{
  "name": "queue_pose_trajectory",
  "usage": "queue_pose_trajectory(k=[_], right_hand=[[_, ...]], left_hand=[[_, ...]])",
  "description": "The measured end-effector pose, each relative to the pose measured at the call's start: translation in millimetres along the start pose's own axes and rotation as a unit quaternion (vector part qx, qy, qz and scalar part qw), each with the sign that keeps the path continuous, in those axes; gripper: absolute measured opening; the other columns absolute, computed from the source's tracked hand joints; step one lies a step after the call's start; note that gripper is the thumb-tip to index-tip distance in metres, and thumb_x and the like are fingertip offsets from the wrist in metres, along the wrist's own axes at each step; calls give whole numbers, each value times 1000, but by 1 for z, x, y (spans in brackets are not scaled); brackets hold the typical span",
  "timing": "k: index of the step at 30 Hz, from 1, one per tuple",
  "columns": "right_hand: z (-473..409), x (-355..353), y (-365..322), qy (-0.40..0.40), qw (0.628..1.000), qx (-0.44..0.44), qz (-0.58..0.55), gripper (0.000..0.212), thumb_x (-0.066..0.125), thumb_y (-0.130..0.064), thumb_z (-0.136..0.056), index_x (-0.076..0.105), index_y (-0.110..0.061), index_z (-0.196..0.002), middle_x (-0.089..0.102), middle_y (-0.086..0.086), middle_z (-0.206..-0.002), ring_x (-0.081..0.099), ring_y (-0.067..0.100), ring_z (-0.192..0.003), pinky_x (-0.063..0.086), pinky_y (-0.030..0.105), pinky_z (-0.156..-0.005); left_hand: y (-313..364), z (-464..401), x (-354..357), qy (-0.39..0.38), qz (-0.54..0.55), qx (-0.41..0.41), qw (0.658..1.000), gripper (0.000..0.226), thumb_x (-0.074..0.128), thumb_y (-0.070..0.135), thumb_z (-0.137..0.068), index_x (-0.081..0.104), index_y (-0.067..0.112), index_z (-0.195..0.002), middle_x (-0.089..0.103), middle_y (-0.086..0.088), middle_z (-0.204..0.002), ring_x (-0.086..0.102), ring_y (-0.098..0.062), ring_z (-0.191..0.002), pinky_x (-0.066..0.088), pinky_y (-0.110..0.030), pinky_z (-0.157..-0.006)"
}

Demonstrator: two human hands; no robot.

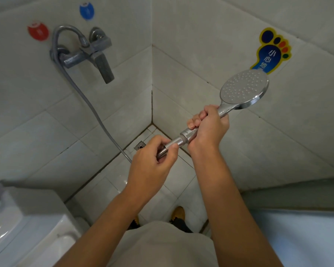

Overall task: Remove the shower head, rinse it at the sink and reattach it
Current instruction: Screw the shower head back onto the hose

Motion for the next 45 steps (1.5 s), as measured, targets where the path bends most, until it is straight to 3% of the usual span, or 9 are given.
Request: queue_pose_trajectory(k=[7, 12, 16, 19, 22, 30, 36, 40, 45], right_hand=[[1, -4, 1, 21, 1000, 18, -12, 18, 41, 6, -90, 43, -11, -95, 36, 0, -56, 32, 12, -41, 34, 24, -39], [1, -5, 2, 26, 999, 15, -13, 19, 40, 7, -90, 43, -11, -96, 35, 0, -56, 31, 12, -40, 32, 23, -38], [0, -5, 3, 27, 999, 12, -12, 20, 40, 7, -89, 43, -11, -95, 35, 0, -56, 31, 12, -41, 32, 23, -39], [-1, -7, 3, 28, 999, 13, -9, 19, 41, 7, -90, 44, -11, -95, 36, 0, -56, 31, 12, -41, 33, 24, -39], [-1, -9, 3, 27, 999, 16, -7, 18, 42, 6, -91, 44, -11, -93, 37, -1, -56, 32, 12, -41, 34, 24, -39], [-1, -4, 3, 26, 999, 16, -16, 20, 40, 8, -89, 43, -11, -95, 35, 0, -55, 31, 12, -40, 32, 22, -38], [-2, -6, 4, 25, 999, 19, -9, 19, 41, 7, -89, 44, -11, -96, 36, 0, -56, 32, 12, -41, 33, 24, -39], [-3, -6, 4, 26, 999, 21, -12, 19, 41, 7, -89, 43, -11, -95, 36, 0, -55, 32, 12, -40, 33, 24, -39], [-5, -5, 5, 31, 999, 17, -14, 21, 40, 8, -88, 43, -11, -96, 35, 0, -55, 31, 12, -40, 32, 23, -38]], left_hand=[[1, 2, 1, 3, -10, 13, 1000, 20, 63, 31, -90, 52, 29, -105, 56, -5, -67, 50, -24, -54, 47, -47, -48], [1, 3, 3, 5, -35, -7, 999, 36, 45, 59, -91, 59, 27, -101, 52, 5, -62, 47, -8, -51, 40, -27, -45], [2, 2, 2, 11, -44, -3, 999, 34, 44, 48, -94, 63, 19, -96, 49, 8, -60, 47, -7, -51, 36, -20, -45], [2, 3, 2, 11, -48, 2, 999, 17, 56, 38, -93, 58, 24, -102, 51, 7, -62, 48, -9, -52, 44, -29, -46], [0, 3, 3, 5, -38, 2, 999, 22, 62, 36, -90, 51, 31, -108, 60, -2, -70, 53, -18, -55, 50, -44, -50], [2, 3, 4, 13, -37, -10, 999, 43, 39, 56, -89, 62, 21, -97, 48, 8, -58, 46, -7, -50, 36, -22, -44], [1, 1, 2, 15, -45, 10, 999, 18, 56, 40, -91, 55, 26, -103, 57, 3, -66, 51, -15, -53, 47, -35, -46], [1, 0, 3, 6, -51, 16, 999, 26, 62, 37, -89, 48, 33, -110, 63, -3, -73, 55, -17, -55, 51, -39, -49], [1, -1, 6, 4, -37, -17, 999, 39, 40, 55, -91, 58, 22, -102, 48, 6, -60, 45, -6, -50, 38, -26, -45]])
Point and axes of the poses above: each hand's wrist, its own z-axis away from the middle knuckle, its own x-axis out of the palm, y = z × x, the point moved 3 cm from there along -z, towards the middle knuckle
